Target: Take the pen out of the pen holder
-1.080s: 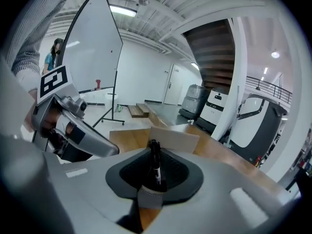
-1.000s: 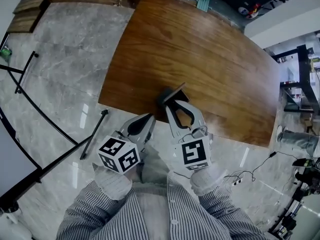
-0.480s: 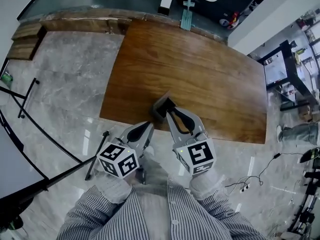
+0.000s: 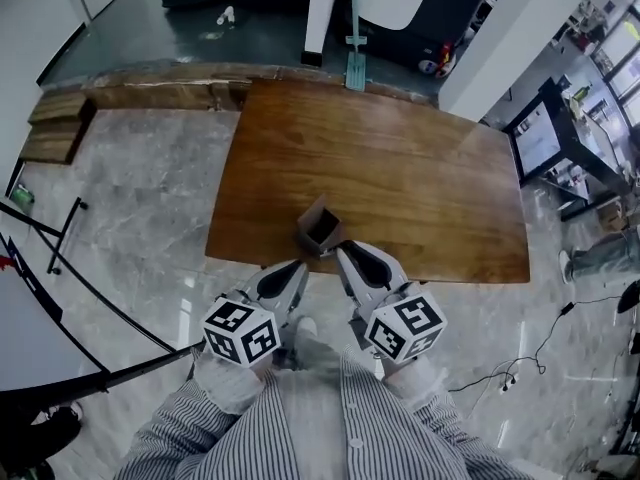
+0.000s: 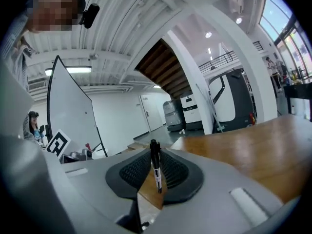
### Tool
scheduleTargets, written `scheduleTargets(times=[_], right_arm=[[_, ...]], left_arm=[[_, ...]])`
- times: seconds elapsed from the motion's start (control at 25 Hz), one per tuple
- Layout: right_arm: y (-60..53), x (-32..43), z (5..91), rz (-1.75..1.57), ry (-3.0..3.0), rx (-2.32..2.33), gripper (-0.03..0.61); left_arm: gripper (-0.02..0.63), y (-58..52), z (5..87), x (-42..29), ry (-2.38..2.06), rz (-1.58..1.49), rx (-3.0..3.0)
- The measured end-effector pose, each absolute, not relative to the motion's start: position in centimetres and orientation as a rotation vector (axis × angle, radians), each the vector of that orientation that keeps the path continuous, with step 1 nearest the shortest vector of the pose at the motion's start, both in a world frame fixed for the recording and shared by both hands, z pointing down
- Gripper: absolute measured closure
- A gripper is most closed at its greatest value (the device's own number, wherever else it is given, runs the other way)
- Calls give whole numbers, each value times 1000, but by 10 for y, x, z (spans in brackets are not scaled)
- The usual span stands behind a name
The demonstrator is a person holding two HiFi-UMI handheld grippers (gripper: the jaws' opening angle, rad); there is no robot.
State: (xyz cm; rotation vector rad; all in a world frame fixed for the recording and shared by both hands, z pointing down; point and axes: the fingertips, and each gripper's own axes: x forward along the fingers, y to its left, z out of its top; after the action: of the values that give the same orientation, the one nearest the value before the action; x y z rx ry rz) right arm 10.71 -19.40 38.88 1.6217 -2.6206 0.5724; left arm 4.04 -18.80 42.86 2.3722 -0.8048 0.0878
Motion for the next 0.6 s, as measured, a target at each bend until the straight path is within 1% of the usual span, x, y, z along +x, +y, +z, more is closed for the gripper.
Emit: scheduleTargets(times=[0.28,0.6], right_arm=[[-169,110,390,660,-2637,1641,520],[-157,102,391,652,-2632,1623,520]], left_arm=[[606,-177,422,40,-800,78,2384],[606,-172,419,39,-786,87,2397]])
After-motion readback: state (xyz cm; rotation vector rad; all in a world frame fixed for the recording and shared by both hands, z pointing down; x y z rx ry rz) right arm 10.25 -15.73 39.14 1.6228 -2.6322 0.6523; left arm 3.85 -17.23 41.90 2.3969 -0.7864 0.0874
